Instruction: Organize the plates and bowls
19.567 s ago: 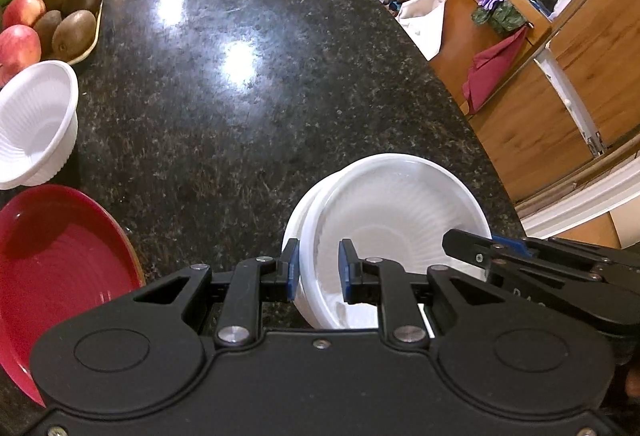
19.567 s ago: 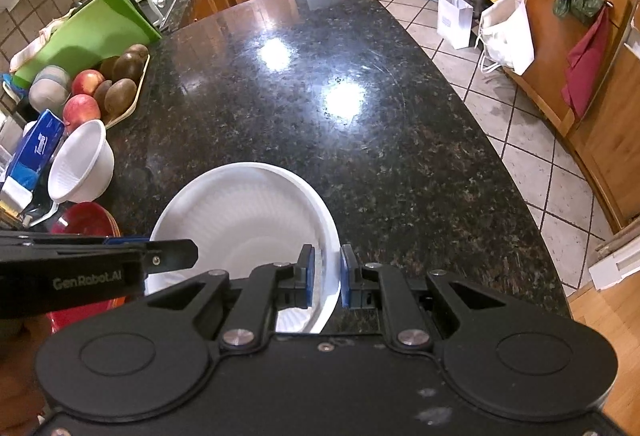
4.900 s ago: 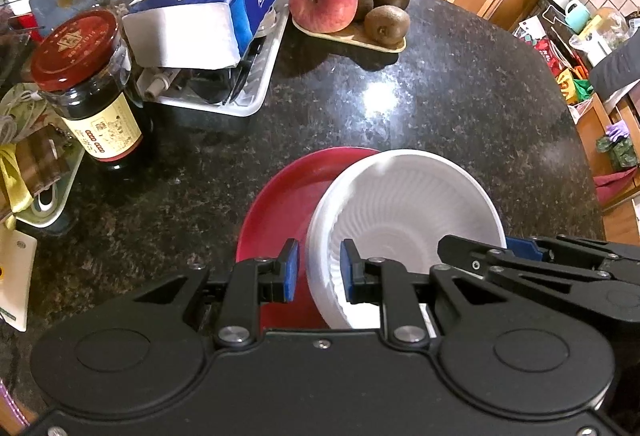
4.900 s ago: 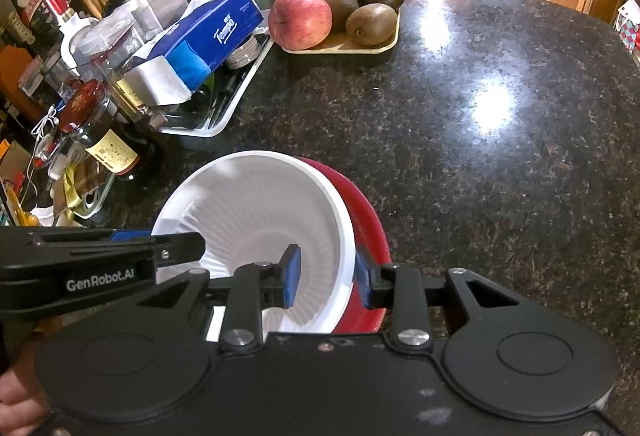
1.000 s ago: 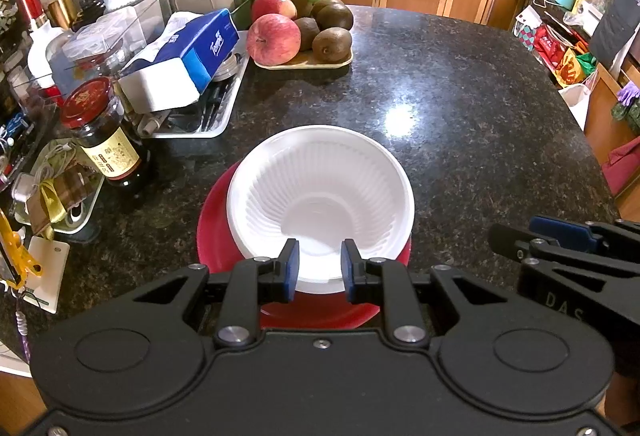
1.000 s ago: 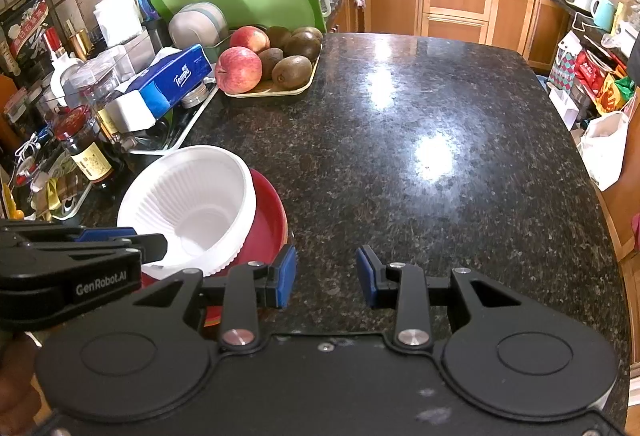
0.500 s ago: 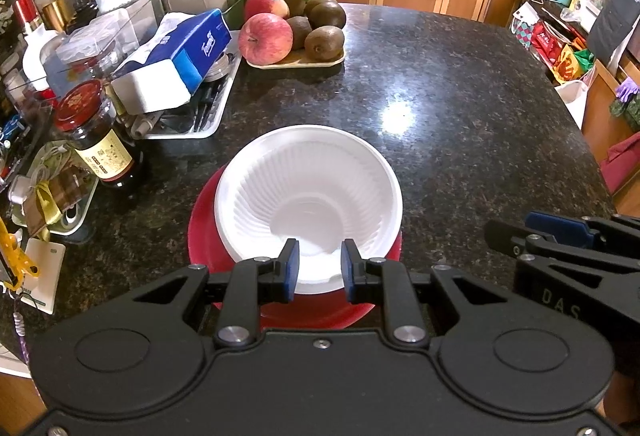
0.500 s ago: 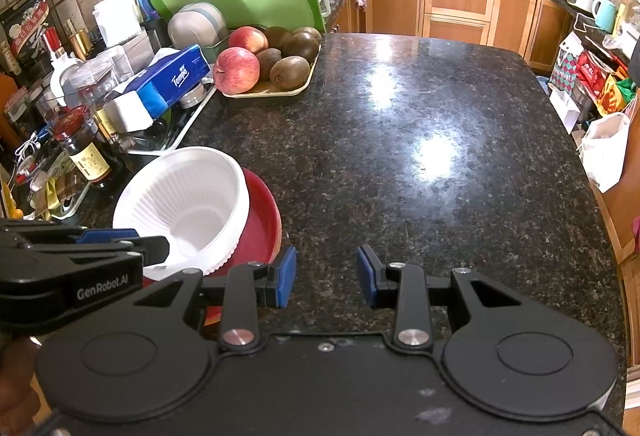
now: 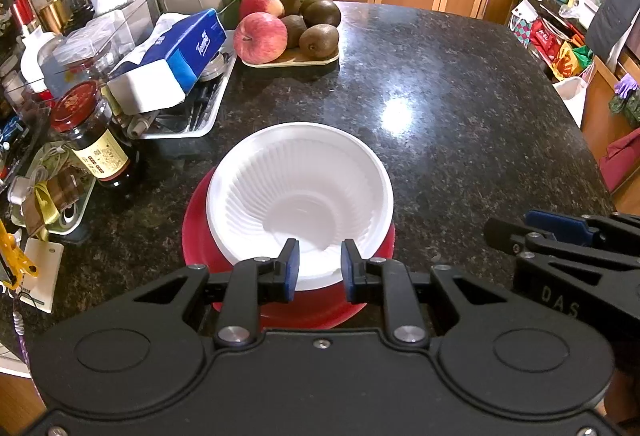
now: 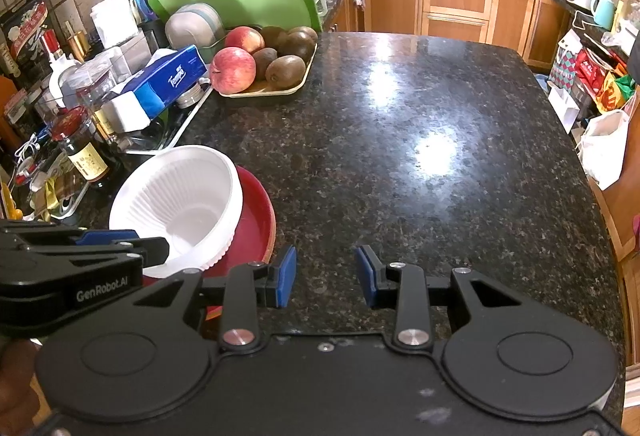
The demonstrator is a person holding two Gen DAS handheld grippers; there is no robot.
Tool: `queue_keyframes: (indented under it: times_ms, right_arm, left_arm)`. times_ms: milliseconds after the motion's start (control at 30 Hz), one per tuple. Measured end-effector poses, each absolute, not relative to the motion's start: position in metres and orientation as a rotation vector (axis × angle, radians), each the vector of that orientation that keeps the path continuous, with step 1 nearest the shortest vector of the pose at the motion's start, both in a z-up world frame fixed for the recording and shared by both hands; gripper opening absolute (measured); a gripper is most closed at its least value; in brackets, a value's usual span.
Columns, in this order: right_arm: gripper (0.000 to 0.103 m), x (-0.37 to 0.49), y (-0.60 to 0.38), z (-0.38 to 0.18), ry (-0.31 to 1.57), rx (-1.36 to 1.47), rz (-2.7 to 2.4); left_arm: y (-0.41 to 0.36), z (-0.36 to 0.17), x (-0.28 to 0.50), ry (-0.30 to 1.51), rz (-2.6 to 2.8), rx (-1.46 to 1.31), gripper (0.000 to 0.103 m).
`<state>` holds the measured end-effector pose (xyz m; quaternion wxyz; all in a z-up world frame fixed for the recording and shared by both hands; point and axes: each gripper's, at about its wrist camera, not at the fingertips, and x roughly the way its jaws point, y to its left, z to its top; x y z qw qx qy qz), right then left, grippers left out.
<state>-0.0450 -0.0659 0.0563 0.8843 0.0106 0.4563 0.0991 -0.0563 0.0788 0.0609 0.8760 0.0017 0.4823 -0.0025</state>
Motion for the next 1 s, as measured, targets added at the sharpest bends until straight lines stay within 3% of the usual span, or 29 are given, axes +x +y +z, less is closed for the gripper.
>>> queue_keyframes:
  times_ms: [1000]
  right_arm:
    - [0.036,-0.0474,-0.0684,0.0574,0.948,0.029,0.205]
  left_arm:
    - [0.0763,0.0618,-0.0576,1.001,-0.021,0.006,0.029]
